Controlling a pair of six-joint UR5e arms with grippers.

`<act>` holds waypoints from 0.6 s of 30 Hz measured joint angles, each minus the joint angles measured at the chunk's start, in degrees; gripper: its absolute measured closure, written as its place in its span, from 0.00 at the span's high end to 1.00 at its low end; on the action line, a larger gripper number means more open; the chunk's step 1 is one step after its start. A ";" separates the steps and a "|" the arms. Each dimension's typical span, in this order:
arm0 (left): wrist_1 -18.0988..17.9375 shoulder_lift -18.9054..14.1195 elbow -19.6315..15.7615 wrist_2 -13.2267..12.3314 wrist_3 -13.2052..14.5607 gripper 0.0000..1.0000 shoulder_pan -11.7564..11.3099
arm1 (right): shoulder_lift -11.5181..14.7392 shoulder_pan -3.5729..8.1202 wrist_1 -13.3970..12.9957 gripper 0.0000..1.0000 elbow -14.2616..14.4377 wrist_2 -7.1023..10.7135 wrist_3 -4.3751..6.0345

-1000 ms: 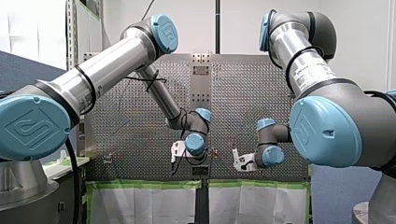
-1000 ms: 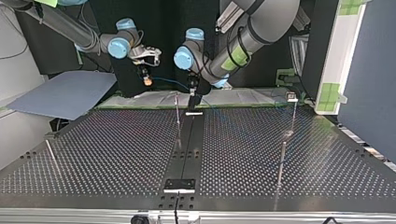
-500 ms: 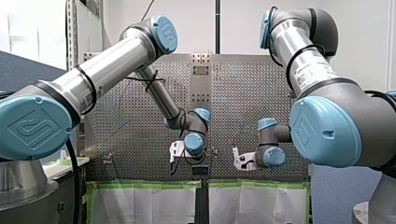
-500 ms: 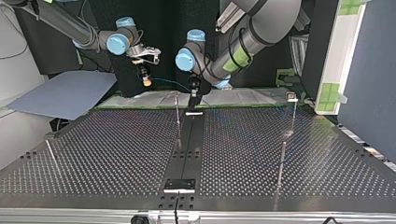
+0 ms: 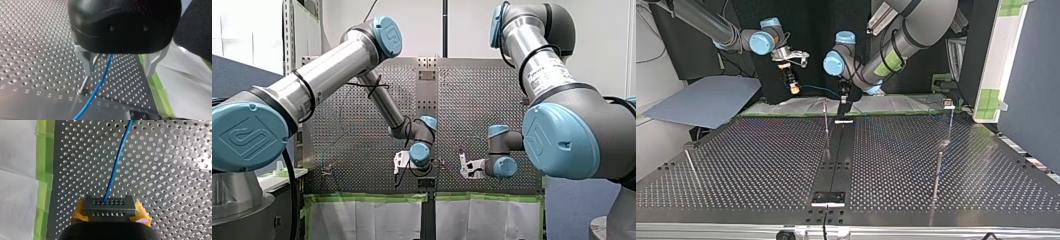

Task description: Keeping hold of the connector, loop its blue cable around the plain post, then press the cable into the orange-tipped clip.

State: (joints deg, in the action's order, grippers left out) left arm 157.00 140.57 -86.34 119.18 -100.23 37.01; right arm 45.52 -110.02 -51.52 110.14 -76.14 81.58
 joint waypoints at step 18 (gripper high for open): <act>-0.21 0.00 -0.02 0.53 1.85 1.00 0.02 | 0.05 -0.71 -1.92 0.00 1.58 0.66 -0.10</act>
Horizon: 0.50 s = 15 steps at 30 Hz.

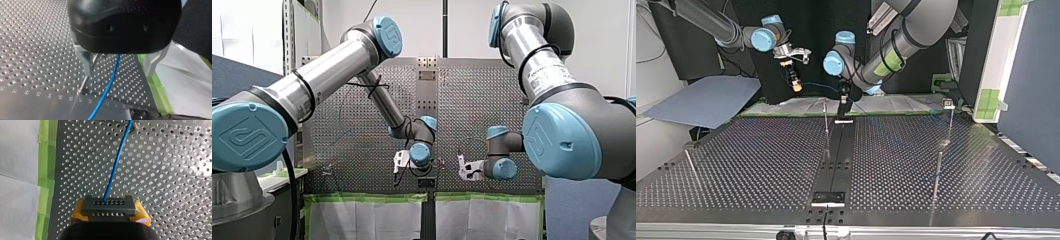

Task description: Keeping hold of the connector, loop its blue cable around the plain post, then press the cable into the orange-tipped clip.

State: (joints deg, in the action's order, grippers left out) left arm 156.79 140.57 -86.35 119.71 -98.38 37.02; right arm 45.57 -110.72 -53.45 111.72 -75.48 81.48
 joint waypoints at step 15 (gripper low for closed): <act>7.02 -0.67 0.60 7.29 -1.46 1.00 0.70 | 0.00 1.05 -2.38 0.00 0.24 -0.18 4.05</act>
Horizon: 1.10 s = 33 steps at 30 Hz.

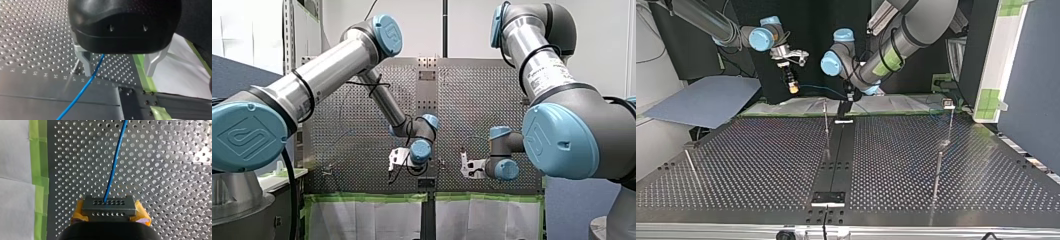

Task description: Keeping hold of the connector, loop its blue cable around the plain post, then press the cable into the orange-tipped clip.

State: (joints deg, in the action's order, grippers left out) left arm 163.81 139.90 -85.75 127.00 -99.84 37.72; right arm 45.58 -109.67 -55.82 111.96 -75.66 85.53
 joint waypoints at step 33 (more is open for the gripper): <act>17.59 -15.39 9.08 -6.59 6.82 1.00 1.50 | -0.34 -0.14 -1.59 0.00 0.06 0.23 0.18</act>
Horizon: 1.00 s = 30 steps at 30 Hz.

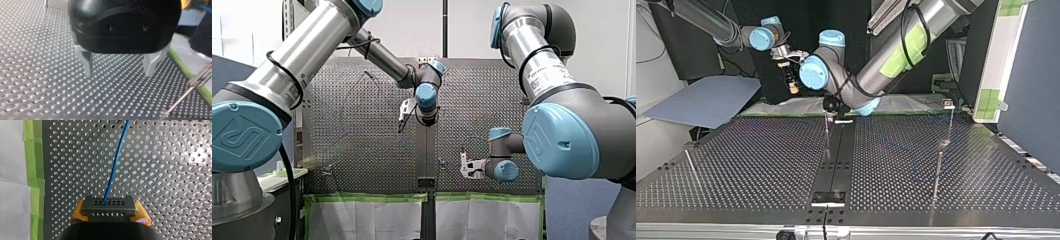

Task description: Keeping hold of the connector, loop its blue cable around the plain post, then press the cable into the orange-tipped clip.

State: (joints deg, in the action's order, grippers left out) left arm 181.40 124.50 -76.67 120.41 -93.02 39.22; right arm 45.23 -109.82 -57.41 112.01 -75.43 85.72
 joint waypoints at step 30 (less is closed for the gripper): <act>17.89 7.34 16.32 -2.50 5.55 1.00 -6.22 | 0.02 -0.13 -0.11 0.00 -0.03 0.09 0.21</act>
State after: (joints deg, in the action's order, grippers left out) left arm 199.28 131.84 -60.35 117.92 -87.47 33.00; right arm 45.25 -109.95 -57.52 111.98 -75.33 85.93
